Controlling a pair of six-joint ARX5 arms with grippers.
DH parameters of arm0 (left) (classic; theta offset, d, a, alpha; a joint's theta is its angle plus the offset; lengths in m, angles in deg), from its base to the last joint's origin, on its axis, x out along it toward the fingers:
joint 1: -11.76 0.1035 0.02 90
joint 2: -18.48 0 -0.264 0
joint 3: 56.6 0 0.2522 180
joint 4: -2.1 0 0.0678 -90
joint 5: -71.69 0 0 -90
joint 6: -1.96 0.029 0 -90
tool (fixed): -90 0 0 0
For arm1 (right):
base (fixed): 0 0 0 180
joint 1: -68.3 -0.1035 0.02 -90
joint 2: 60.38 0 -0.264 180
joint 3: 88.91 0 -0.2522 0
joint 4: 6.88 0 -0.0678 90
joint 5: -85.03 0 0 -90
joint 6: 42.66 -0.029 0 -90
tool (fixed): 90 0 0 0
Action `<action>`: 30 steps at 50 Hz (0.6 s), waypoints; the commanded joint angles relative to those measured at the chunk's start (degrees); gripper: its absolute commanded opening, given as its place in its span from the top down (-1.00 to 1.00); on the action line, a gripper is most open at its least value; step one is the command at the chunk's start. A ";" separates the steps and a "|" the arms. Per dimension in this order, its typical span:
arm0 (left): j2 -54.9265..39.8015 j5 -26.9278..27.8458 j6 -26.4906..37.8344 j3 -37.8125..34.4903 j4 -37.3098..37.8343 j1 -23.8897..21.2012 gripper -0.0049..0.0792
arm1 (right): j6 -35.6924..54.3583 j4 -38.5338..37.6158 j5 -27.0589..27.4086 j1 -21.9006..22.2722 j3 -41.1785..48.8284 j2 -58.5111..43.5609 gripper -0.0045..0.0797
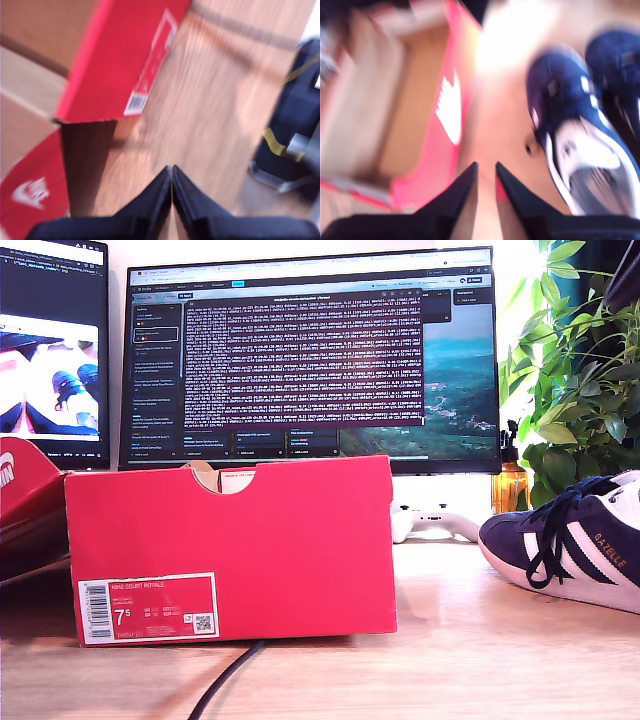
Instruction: Pack the blue shoes by picking the first shoe and placing it inside the red shoebox, left side, then picking and rotating the second shoe and placing it in the shoebox
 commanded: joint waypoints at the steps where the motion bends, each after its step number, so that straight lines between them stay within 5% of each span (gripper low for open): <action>1: -2.75 -2.69 0.02 0.28 -1.22 -0.68 0.93 | 4.24 3.69 1.33 -0.37 -1.77 -2.73 0.50; 21: -11.10 -11.93 0.00 0.28 -11.04 -1.16 0.93 | 12.74 10.08 9.84 -4.55 -2.67 -14.21 0.41; 30: -11.45 -13.00 0.00 0.28 -13.35 -1.11 0.93 | 15.34 9.51 18.12 -6.60 -2.67 -17.99 0.15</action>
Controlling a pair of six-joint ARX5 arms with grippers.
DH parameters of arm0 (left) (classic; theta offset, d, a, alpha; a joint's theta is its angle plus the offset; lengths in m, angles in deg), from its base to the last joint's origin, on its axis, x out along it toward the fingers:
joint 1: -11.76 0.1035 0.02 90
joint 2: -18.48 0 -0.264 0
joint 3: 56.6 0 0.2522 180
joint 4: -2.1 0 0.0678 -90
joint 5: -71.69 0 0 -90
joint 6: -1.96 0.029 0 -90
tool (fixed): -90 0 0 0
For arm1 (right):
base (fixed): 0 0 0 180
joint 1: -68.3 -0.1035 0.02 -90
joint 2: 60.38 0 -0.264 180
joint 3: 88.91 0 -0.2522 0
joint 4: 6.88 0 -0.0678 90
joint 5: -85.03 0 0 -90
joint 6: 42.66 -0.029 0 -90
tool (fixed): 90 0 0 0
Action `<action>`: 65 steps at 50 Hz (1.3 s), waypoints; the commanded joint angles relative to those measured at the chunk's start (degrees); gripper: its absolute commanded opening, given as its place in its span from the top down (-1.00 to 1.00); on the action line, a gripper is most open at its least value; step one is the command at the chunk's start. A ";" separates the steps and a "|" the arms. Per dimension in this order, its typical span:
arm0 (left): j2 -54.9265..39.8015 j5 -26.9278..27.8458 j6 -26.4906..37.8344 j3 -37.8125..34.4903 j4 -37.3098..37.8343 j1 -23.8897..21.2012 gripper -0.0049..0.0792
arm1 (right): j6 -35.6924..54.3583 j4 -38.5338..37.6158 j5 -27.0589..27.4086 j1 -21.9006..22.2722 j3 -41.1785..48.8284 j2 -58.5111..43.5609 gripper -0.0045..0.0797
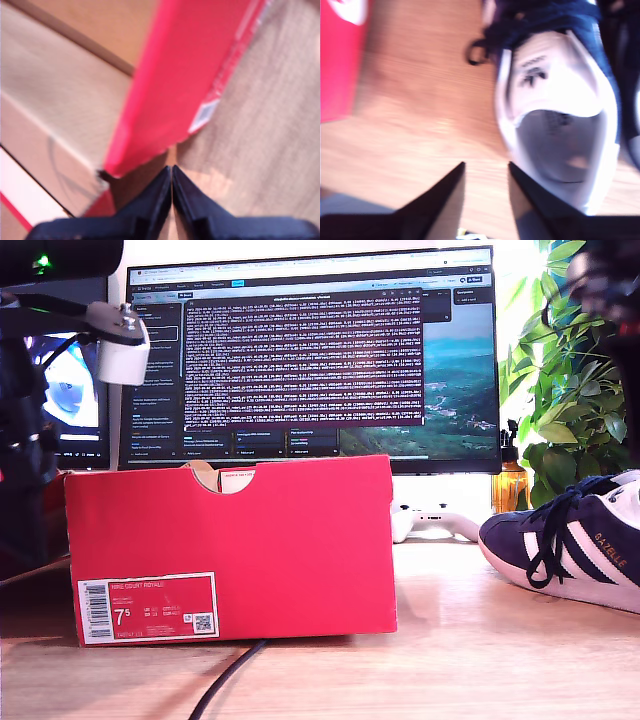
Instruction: Pack the blue shoes by picking the first shoe and placing it inside the red shoebox, left side, then picking and rotating the second shoe and placing it in the shoebox
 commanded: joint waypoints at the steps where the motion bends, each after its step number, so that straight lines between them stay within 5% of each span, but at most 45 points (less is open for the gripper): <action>1: -0.92 -0.07 -0.02 0.28 -0.85 -0.15 0.93 | 0.48 -0.55 2.08 -0.57 -0.07 -1.99 0.13; 31: -0.92 0.00 -1.33 0.28 -1.95 -0.13 0.93 | 2.89 -0.98 2.91 -0.81 -0.04 -15.37 0.12; 37: -0.92 0.04 -1.57 0.28 -1.92 -0.15 0.93 | 3.10 -1.25 2.93 -0.81 -0.04 -16.48 0.29; 43: -0.92 0.22 -1.73 0.28 -1.88 -0.15 0.93 | 3.06 -2.97 3.15 -0.79 -0.04 -16.48 0.96; 65: -0.92 0.20 -3.69 0.28 -1.53 -0.15 0.93 | -1.99 -1.73 3.21 -4.46 -6.05 -13.64 0.92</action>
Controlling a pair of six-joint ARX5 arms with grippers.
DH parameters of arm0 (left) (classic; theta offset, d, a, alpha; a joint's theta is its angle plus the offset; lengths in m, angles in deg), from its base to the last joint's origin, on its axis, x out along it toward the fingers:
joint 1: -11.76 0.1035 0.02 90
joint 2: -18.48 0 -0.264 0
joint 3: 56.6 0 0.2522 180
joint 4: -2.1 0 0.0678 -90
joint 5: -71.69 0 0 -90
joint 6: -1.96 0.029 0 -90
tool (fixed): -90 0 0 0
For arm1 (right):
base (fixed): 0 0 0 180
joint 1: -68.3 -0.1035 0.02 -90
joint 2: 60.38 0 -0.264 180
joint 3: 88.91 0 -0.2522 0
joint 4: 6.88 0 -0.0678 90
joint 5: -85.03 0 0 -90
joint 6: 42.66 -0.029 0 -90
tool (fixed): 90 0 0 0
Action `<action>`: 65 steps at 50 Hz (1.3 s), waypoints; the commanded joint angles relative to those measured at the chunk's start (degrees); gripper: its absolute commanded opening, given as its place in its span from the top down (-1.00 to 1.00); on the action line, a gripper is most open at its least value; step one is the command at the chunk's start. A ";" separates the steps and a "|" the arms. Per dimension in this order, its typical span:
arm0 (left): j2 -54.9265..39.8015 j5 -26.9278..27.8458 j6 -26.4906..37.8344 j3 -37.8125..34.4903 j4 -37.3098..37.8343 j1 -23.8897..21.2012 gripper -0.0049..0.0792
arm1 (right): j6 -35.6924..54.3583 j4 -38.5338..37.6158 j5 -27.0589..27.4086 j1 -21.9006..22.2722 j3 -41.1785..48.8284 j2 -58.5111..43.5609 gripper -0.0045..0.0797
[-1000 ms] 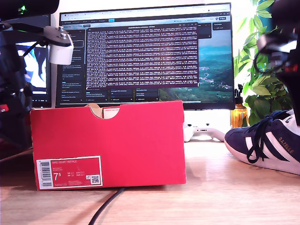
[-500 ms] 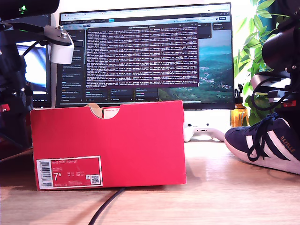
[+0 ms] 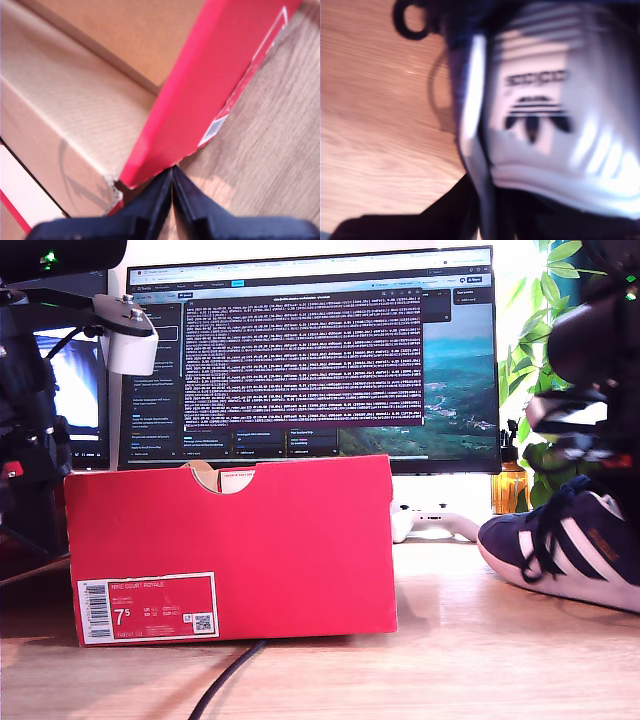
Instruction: Pack the blue shoes by picking the first shoe and placing it inside the red shoebox, left side, then picking and rotating the second shoe and placing it in the shoebox
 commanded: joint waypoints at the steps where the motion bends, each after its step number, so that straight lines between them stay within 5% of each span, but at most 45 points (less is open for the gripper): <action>1: -0.92 0.15 -0.68 0.28 -0.02 -0.15 0.93 | -1.84 0.13 -1.75 -1.31 -4.17 2.54 0.92; 13: -0.92 0.13 -0.66 0.28 -0.04 -0.15 0.93 | -8.39 3.17 -8.85 -6.86 -13.31 3.34 0.92; 32: -0.92 0.15 -0.63 0.28 -0.04 -0.15 0.93 | -20.33 -7.19 -19.78 -16.87 -22.69 3.34 0.92; 65: -0.92 -0.52 -0.63 0.28 -0.48 -0.15 0.93 | -33.88 -29.07 -20.35 -24.00 -22.82 -4.09 0.92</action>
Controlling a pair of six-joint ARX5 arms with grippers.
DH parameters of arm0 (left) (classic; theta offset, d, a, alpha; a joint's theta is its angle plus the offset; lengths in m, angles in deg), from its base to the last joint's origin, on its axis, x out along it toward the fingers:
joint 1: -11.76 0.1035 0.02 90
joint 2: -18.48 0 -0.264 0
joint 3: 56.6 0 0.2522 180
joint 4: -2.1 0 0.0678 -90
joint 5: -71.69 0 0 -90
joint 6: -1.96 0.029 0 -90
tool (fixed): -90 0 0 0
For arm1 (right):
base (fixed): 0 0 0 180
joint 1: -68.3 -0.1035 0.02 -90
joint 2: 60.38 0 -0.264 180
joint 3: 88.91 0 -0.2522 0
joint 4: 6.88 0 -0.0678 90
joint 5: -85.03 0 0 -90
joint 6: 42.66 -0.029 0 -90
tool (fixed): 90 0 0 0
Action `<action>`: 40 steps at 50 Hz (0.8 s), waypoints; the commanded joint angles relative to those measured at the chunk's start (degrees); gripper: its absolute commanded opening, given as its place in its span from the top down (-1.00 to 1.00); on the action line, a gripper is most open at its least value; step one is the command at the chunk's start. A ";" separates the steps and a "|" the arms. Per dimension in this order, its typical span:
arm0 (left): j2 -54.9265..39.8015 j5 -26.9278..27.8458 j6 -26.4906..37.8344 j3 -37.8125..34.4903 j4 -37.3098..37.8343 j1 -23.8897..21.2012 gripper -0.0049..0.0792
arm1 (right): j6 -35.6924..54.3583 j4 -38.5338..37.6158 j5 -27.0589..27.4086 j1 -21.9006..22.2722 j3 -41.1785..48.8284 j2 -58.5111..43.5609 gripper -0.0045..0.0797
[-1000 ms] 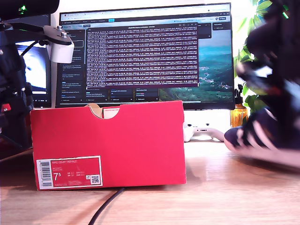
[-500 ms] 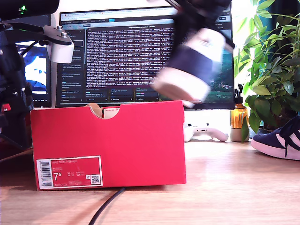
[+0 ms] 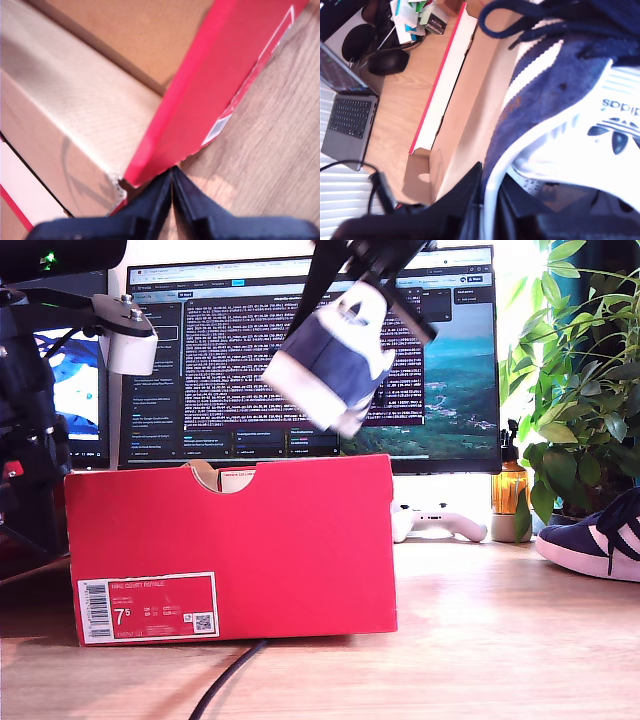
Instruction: Pack the blue shoes by picking the first shoe and placing it inside the red shoebox, left side, then picking and rotating the second shoe and placing it in the shoebox
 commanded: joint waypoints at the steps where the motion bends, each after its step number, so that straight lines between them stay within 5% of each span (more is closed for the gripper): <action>1: -0.92 -0.02 -0.57 0.28 -0.39 -0.15 0.93 | -0.09 -2.71 -0.46 -1.79 -1.73 -1.55 0.92; 40: -0.92 -0.04 -0.57 0.28 -0.42 -0.15 0.93 | -4.28 -11.34 -1.20 -6.12 -1.73 -13.92 0.92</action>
